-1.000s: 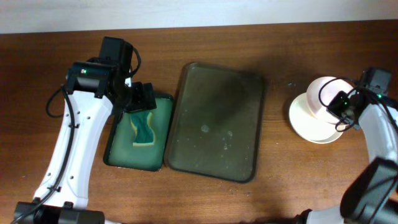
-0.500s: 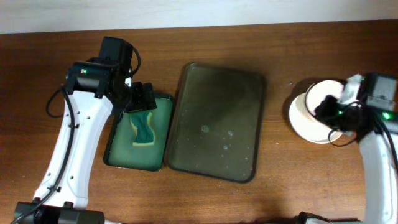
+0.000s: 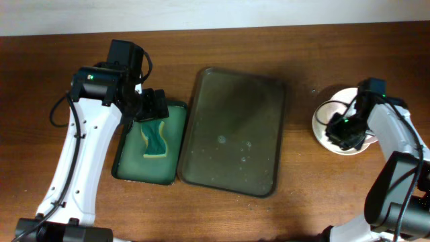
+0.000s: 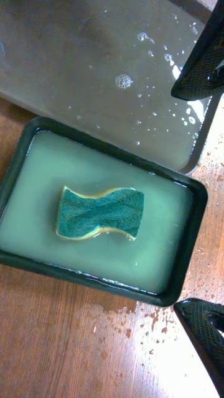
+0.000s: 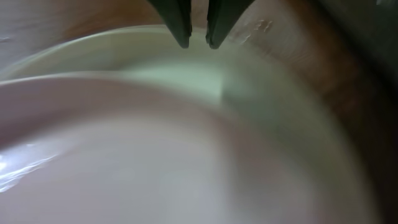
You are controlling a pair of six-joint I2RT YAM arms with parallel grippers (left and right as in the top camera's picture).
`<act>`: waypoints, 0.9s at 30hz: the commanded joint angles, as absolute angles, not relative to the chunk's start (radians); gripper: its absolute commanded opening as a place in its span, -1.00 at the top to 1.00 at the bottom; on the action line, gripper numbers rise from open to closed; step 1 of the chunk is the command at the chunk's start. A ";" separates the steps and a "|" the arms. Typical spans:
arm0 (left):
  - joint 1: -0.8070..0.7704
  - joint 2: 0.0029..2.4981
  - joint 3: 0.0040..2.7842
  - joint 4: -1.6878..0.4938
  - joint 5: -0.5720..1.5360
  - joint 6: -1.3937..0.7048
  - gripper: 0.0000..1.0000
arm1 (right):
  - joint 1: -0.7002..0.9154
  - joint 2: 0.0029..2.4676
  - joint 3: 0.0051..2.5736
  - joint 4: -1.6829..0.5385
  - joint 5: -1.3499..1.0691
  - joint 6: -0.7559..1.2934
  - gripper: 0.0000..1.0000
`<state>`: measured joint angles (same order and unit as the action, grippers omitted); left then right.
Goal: Clean dirty plates on tray and stack at the side
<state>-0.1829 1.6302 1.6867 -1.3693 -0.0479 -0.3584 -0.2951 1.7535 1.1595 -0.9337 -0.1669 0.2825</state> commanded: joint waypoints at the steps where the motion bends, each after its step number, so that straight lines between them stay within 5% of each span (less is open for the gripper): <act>1: -0.182 1.615 1.695 -1.370 -0.041 -0.350 -0.99 | -0.212 1.721 1.162 -0.969 -0.318 0.213 0.81; 6: -0.182 1.615 1.695 -1.370 -0.041 -0.350 -0.99 | -0.037 1.368 1.195 -1.002 -0.325 0.145 0.79; 8: -0.182 1.615 1.695 -1.370 -0.041 -0.350 -0.99 | 0.132 1.136 1.195 -0.978 -0.326 0.138 0.24; 9: -0.182 1.615 1.695 -1.370 -0.041 -0.350 -0.99 | 0.215 1.034 1.195 -0.949 -0.325 0.138 -0.96; 15: -0.182 1.615 1.695 -1.370 -0.041 -0.350 -0.99 | 0.425 0.641 1.195 -1.007 -0.298 0.138 -0.96; 19: -0.182 1.615 1.695 -1.370 -0.041 -0.350 -0.99 | 0.425 0.596 1.164 -1.026 0.019 0.138 -0.96; 27: -0.182 1.615 1.695 -1.370 -0.041 -0.350 -0.99 | 0.243 0.328 0.414 -0.337 0.011 0.139 -0.96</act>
<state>-0.1829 1.6302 1.6867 -1.3693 -0.0475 -0.3584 0.2550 0.4370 0.5571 -0.4511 0.0414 0.1417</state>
